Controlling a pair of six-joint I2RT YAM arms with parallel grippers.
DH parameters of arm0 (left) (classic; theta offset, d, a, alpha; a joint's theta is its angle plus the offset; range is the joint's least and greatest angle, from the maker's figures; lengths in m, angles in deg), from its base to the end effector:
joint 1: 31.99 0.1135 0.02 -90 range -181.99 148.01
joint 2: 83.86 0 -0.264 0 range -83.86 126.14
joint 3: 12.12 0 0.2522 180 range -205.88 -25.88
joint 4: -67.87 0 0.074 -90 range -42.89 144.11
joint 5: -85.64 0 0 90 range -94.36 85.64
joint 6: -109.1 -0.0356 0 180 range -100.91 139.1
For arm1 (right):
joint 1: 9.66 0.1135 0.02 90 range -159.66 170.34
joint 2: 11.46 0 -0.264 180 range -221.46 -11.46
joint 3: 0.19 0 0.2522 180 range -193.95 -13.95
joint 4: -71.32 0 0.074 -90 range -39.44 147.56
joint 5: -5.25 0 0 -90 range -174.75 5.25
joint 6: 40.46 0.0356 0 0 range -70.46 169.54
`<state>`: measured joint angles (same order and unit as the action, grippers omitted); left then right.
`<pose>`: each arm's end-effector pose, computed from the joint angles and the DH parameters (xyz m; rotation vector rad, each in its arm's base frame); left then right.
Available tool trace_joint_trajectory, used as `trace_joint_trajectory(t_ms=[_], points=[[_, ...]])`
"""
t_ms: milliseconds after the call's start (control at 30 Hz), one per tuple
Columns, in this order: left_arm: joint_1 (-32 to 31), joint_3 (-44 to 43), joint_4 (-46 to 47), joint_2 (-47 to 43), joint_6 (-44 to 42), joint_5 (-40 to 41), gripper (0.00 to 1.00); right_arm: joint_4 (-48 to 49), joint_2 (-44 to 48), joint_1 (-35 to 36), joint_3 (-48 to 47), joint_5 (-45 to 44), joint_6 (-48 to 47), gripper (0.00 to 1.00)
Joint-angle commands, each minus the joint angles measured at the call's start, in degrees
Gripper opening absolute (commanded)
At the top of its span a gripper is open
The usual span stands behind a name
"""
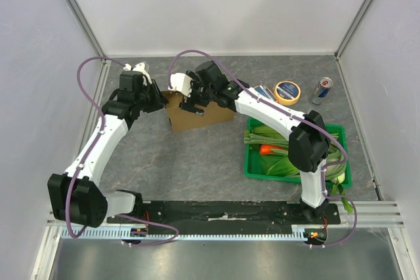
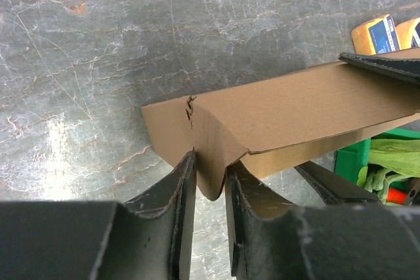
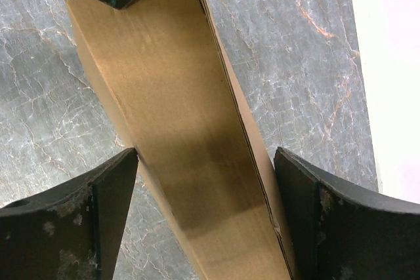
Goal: Fold the paper box
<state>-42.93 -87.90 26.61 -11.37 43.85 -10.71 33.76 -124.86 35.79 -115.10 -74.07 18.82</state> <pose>0.2728 -0.0567 0.3124 -0.2117 2.2592 -0.4590 0.3216 0.3361 0.2983 -1.4438 1.6721 0.3485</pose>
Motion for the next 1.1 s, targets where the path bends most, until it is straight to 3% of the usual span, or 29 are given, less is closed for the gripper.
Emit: trace_joint_trajectory(t_ms=[0, 267, 333, 467, 633, 900, 1067], points=[[0.0, -3.8, 0.3, -0.3, -1.6, -1.9, 0.27, -5.3, -2.2, -0.5, 0.4, 0.8, 1.3, 0.90], [0.0, -4.5, 1.1, 0.2, -0.2, -3.8, 0.15, -5.7, -2.3, -0.5, -0.3, 1.5, 1.5, 0.90], [0.0, -4.4, 1.5, 0.5, 0.4, -4.3, 0.03, -5.8, -2.5, -0.5, -0.4, 1.7, 1.5, 0.90], [0.5, -5.9, 1.8, 0.5, 2.7, -5.9, 0.02, -7.0, -3.2, -0.5, -0.8, 2.0, 1.1, 0.89], [4.5, -8.7, 1.8, 1.6, 7.7, -15.6, 0.02, -7.8, -3.7, -0.5, 0.3, 0.0, -0.7, 0.88], [9.8, -6.4, 6.6, 4.9, 15.8, -27.7, 0.02, -8.0, -3.8, 0.0, 0.4, 0.5, -1.8, 0.88], [10.2, -5.7, 8.4, 4.3, 16.4, -27.8, 0.02, -8.4, -4.1, 0.1, -0.1, -0.5, -1.8, 0.87]])
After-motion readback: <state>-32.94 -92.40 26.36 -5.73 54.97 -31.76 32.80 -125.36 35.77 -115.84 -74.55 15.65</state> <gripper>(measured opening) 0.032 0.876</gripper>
